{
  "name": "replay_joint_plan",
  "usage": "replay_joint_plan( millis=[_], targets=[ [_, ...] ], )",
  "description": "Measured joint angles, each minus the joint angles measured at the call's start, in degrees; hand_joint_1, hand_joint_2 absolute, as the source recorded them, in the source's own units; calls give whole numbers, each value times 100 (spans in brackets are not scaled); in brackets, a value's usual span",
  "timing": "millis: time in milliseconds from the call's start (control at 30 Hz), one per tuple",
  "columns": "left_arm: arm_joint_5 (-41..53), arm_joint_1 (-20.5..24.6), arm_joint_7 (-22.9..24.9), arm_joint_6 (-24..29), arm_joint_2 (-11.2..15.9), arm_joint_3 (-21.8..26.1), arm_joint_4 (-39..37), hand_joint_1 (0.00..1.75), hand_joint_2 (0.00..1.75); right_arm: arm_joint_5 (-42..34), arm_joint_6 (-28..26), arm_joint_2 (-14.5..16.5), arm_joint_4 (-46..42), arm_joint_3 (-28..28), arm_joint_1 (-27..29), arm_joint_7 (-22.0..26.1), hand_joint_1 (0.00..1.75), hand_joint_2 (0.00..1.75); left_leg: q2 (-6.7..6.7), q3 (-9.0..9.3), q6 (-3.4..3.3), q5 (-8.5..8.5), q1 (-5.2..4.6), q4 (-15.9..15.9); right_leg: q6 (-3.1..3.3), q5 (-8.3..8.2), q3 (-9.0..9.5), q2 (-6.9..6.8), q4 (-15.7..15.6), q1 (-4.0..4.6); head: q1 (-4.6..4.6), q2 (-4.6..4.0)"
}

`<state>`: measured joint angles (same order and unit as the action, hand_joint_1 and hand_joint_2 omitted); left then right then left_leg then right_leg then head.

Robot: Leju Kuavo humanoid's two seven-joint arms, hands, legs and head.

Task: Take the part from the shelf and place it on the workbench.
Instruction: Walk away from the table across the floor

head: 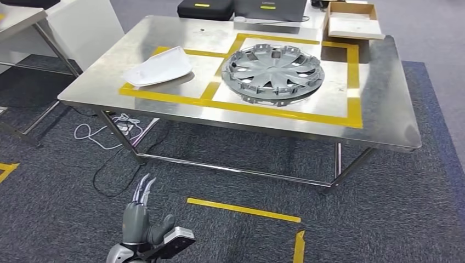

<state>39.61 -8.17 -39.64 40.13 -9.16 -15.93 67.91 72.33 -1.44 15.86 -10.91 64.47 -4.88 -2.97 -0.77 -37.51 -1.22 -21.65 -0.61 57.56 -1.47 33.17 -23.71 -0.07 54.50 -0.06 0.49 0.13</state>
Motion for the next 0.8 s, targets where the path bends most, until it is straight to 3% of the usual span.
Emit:
replay_joint_plan(
  millis=[67, 100, 133, 200, 233, 267, 300, 333, 400, 467, 500, 567, 600, 667, 733, 767, 800],
  targets=[
    [7, -1, 9, 0, 4, 33, -127, 0, 0, -1, 0, 11, 3, 9, 12, -1, 0, 0, 9, -31, 63, 31, 15, 4, 83, -59, -90, -6, -13, -2, -1, 0],
    [11, -3, 29, -1, 8, 43, -175, 0, 0, -1, -1, 16, 4, 13, 18, -4, 0, 0, 19, -58, 101, -98, 25, 79, 133, -114, -136, -18, -11, -6, -10, 1],
    [-27, -2, 78, -20, 15, 53, -224, 0, 0, -2, -1, 21, 5, 16, 22, -5, 0, 0, 29, -101, 138, -332, 36, 254, 177, -174, -190, -32, -13, -13, -21, 1],
    [-374, 35, 268, -145, 46, 72, -429, 0, 0, -13, -1, 24, 5, 19, 22, -7, 0, 0, 37, -201, 200, -945, 63, 916, 229, -288, -313, -48, -5, -5, -41, 1],
    [-673, 81, 366, -238, 68, 92, -624, 0, 0, -21, -1, 25, 5, 21, 21, -7, 0, 0, 37, -231, 220, -1143, 74, 1274, 233, -344, -373, -53, 3, 0, -42, 0],
    [-1025, 151, 414, -348, 90, 133, -919, 0, 0, -26, -1, 26, 5, 22, 21, -7, 0, 0, 37, -217, 230, -1212, 82, 1530, 231, -401, -438, -55, 17, 4, -42, 0],
    [-1367, 248, 402, -457, 107, 206, -1302, 0, 0, -27, -1, 27, 5, 24, 21, -7, 0, 0, 38, -129, 232, -1144, 89, 1604, 227, -458, -515, -56, 40, 7, -43, 1],
    [-1665, 359, 359, -586, 120, 315, -1743, 0, 0, -25, -3, 30, 5, 25, 20, -8, 0, 0, 40, 37, 222, -999, 92, 1480, 220, -512, -593, -54, 67, 10, -43, 1],
    [-2233, 588, 320, -986, 147, 612, -2685, 0, 0, -13, -14, 47, 5, 26, 20, -8, 0, 0, 54, 573, 166, -760, 82, 749, 194, -605, -762, -44, 124, 18, -44, 2],
    [-2901, 742, 497, -1735, 168, 1020, -3493, 0, 0, 4, -25, 71, 5, 27, 22, 6, 0, 0, 68, 993, 102, -775, 54, 21, 139, -696, -882, -36, 158, 22, -41, 1],
    [-3213, 782, 683, -2111, 168, 1257, -3822, 0, 0, 15, -15, 80, 5, 27, 24, 22, 0, 0, 72, 1068, 79, -812, 35, -155, 100, -743, -926, -35, 162, 16, -39, 1],
    [-3459, 801, 1353, -2398, 140, 1705, -4396, 0, 0, 34, 22, 82, 5, 27, 37, 69, 0, 0, 57, 1050, 24, -770, 30, -260, 17, -790, -981, -29, 162, -1, -42, 1],
    [-3363, 798, 1787, -2333, 125, 1829, -4622, 0, 0, 42, 36, 81, 5, 27, 44, 87, 0, 0, 44, 1023, -15, -727, 36, -285, -20, -711, -1025, -25, 206, -7, -35, 1],
    [-3032, 795, 2603, -2177, 94, 1903, -4979, 0, 0, 51, 39, 78, 5, 27, 46, 99, 0, 0, 21, 928, -92, -641, 49, -299, -76, -276, -1190, -17, 631, -14, -16, 2],
    [-2846, 794, 3091, -2153, 48, 1893, -5209, 0, 0, 60, 42, 76, 5, 27, 41, 76, 0, 0, 16, 787, -125, -576, 34, -260, -114, 191, -1413, -14, 1393, -16, -6, 2],
    [-2818, 795, 3188, -2162, 31, 1893, -5284, 0, 0, 72, 48, 75, 5, 27, 40, 42, 0, 0, 11, 721, -124, -544, 26, -244, -124, 262, -1463, -14, 1676, -16, -6, 2],
    [-2798, 799, 3223, -2160, 13, 1892, -5343, 0, 0, 94, 59, 75, 5, 27, 41, -6, 0, 0, 6, 660, -122, -511, 20, -229, -129, 205, -1437, -14, 1795, -15, -7, 2]
  ],
)
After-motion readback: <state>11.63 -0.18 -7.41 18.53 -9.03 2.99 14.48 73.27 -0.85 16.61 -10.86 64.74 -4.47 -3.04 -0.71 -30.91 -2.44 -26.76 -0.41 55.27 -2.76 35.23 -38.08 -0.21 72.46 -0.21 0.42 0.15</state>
